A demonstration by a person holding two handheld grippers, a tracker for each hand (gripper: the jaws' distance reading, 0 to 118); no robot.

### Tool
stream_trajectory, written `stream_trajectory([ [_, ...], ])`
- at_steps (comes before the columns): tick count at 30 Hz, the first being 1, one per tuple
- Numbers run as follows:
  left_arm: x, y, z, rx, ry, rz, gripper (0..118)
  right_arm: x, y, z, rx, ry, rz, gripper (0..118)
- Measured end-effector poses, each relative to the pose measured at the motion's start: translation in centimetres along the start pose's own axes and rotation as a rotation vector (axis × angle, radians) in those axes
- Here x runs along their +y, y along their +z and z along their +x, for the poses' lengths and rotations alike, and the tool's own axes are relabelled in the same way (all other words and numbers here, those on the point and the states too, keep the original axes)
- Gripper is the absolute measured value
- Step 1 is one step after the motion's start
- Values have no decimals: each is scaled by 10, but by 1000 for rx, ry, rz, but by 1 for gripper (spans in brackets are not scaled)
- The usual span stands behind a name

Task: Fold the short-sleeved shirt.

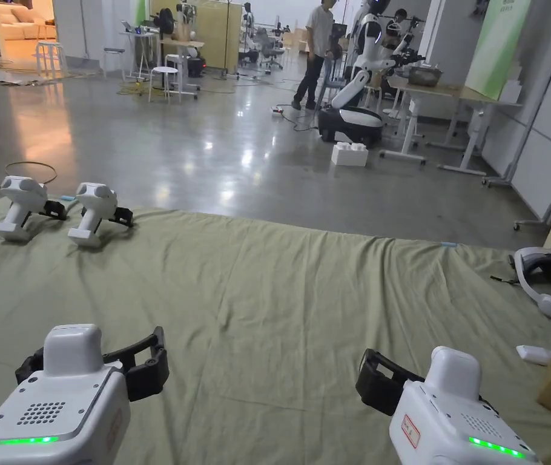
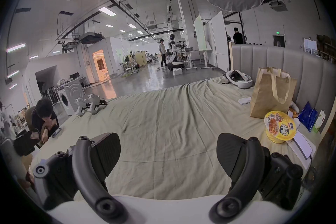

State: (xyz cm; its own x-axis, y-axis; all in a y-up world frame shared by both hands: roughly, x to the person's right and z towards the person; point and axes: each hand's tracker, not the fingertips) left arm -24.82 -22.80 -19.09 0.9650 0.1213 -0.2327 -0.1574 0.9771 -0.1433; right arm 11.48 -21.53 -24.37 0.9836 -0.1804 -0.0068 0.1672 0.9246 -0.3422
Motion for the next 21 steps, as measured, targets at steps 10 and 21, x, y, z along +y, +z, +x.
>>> stream_trajectory([
  [10, 0, -4, 8, -38, -34, -27, 111, 3, -2, -1, 10, -39, -28, 113],
  [21, -6, 3, 18, -20, -88, 69, 111, 6, -2, 10, -46, -60, 1, 113],
])
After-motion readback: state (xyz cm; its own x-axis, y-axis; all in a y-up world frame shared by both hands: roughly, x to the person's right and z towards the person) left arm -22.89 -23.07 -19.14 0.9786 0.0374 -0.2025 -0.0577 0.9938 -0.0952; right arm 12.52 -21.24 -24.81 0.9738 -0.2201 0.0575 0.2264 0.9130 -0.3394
